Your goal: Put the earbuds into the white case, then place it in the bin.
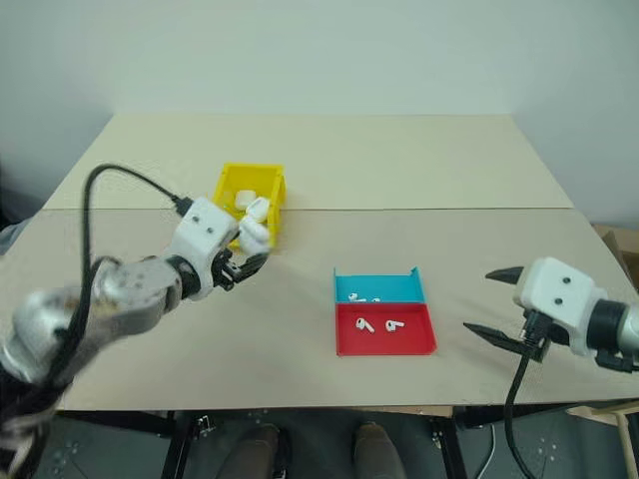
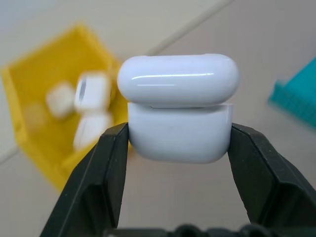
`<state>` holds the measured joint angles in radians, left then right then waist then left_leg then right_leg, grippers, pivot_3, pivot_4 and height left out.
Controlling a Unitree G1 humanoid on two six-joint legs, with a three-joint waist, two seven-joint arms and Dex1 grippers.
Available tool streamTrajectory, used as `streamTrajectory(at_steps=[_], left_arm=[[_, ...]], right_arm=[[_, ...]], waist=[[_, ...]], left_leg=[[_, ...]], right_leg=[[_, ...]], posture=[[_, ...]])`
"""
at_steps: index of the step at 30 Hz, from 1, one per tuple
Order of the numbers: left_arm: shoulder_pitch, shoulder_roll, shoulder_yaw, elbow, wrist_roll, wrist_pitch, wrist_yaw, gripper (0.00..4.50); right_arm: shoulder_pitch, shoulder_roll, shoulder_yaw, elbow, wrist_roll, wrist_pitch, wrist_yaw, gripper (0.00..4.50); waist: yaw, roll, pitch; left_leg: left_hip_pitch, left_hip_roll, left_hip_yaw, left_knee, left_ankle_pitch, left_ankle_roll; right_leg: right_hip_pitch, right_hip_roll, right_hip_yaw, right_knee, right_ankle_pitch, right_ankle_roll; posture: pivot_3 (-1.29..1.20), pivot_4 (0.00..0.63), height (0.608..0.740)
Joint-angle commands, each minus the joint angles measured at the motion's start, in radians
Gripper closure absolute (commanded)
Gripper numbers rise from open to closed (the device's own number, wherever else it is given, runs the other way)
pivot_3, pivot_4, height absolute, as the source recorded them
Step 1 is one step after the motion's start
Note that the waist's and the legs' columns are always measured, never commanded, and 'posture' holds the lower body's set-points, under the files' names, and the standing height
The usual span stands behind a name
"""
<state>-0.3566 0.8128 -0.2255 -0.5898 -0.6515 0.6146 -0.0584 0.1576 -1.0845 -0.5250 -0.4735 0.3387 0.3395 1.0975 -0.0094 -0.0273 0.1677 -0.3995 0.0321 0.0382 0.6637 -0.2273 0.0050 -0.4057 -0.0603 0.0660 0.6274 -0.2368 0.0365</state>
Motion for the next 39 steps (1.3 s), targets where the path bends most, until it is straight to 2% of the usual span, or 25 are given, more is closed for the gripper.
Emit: streamTrajectory(at_steps=[1,2,4,6,8,14,17,22,25,27,33,37,39], left_arm=[[0.087,-0.155,0.025,0.079,0.174,-0.440,-0.157,1.76],[0.123,-0.245,0.025,0.142,0.184,-0.599,-0.226,1.76],[0.172,-0.371,0.026,0.237,0.192,-0.777,-0.313,1.76],[0.196,-0.417,0.025,0.288,0.170,-0.808,-0.408,1.76],[0.208,-0.450,0.023,0.366,0.125,-0.920,-0.593,1.76],[0.222,-0.467,0.059,0.482,0.047,-0.997,-0.871,1.76],[0.221,-0.458,0.087,0.505,0.026,-0.987,-0.952,1.76],[0.238,-0.428,0.147,0.563,0.011,-1.037,-1.114,1.76],[0.276,-0.401,0.180,0.541,0.007,-1.015,-1.139,1.76],[0.299,-0.394,0.192,0.522,0.018,-1.013,-1.141,1.76],[0.344,-0.413,0.199,0.482,0.081,-1.031,-1.099,1.76],[0.371,-0.415,0.197,0.442,0.123,-1.021,-1.059,1.76],[0.380,-0.417,0.196,0.421,0.127,-1.014,-1.042,1.76]], right_arm=[[-0.072,-0.077,0.028,-0.063,0.009,0.002,0.024,0.00],[-0.098,-0.111,0.058,-0.075,-0.001,0.009,0.031,0.00],[-0.146,-0.179,0.127,-0.099,-0.022,0.035,0.036,0.00],[-0.178,-0.229,0.188,-0.119,-0.047,0.035,0.044,0.00],[-0.203,-0.265,0.250,-0.140,-0.075,0.022,0.053,0.00],[-0.303,-0.277,0.413,-0.187,-0.115,0.031,0.062,0.00],[-0.373,-0.263,0.501,-0.211,-0.129,0.056,0.071,0.00],[-0.514,-0.197,0.714,-0.193,-0.263,0.073,0.083,0.00],[-0.581,-0.135,0.820,-0.149,-0.352,0.059,0.102,0.63],[-0.619,-0.102,0.875,-0.103,-0.407,0.034,0.120,1.25],[-0.714,-0.033,1.003,0.023,-0.574,-0.056,0.195,1.25],[-0.755,0.030,1.042,0.078,-0.634,-0.068,0.227,2.19],[-0.758,0.036,1.041,0.080,-0.638,-0.071,0.258,2.19]], waist=[[0.010,0.001,-0.001],[0.014,0.001,-0.001],[0.020,0.002,-0.001],[0.021,0.001,-0.001],[0.021,0.001,-0.001],[0.018,0.001,-0.002],[0.015,0.001,-0.002],[0.007,0.001,-0.002],[-0.004,0.001,-0.002],[-0.005,0.001,-0.002],[-0.003,0.001,-0.002],[-0.005,0.001,-0.002],[-0.004,0.001,-0.002]], left_leg=[[0.000,0.000,0.000,0.000,0.000,0.000],[0.000,0.000,0.001,0.000,0.000,0.000],[0.000,0.000,0.002,0.001,0.001,0.001],[-0.001,0.000,0.003,0.002,0.000,0.001],[-0.002,0.001,0.003,0.002,0.000,0.001],[-0.004,0.001,0.003,0.002,0.000,0.002],[-0.004,0.001,0.003,0.003,0.000,0.002],[-0.004,0.002,0.003,0.003,0.000,0.002],[-0.004,0.002,0.002,0.003,0.000,0.002],[-0.006,0.002,0.002,0.003,0.000,0.002],[-0.007,0.002,0.003,0.004,0.000,0.002],[-0.009,0.002,0.003,0.004,0.000,0.002],[-0.009,0.002,0.003,0.004,0.000,0.002]], right_leg=[[0.000,0.000,0.000,-0.001,0.000,-0.002],[0.001,-0.001,0.001,-0.001,0.000,-0.002],[0.001,-0.001,0.001,-0.002,0.000,-0.002],[0.000,-0.001,0.001,-0.002,0.000,-0.002],[-0.001,0.000,0.001,-0.002,0.002,0.000],[-0.003,0.000,0.001,-0.001,0.004,0.006],[-0.004,0.000,0.001,-0.001,0.004,0.006],[-0.004,0.001,0.001,-0.001,0.004,0.006],[-0.005,0.001,0.001,0.000,0.004,0.006],[-0.008,0.001,0.001,0.002,0.004,0.006],[-0.011,0.001,0.001,0.003,0.004,0.006],[-0.012,0.001,0.001,0.004,0.004,0.006],[-0.013,0.001,0.001,0.005,0.004,0.005]], posture=[[0.00,0.150,0.740],[0.00,0.150,0.740],[0.00,0.150,0.740],[0.00,0.150,0.740],[0.00,0.150,0.740],[0.00,0.150,0.740],[0.00,0.150,0.740],[0.00,0.150,0.740],[0.00,0.150,0.740],[0.00,0.150,0.740],[0.00,0.150,0.740],[0.00,0.150,0.740],[0.00,0.150,0.740]])
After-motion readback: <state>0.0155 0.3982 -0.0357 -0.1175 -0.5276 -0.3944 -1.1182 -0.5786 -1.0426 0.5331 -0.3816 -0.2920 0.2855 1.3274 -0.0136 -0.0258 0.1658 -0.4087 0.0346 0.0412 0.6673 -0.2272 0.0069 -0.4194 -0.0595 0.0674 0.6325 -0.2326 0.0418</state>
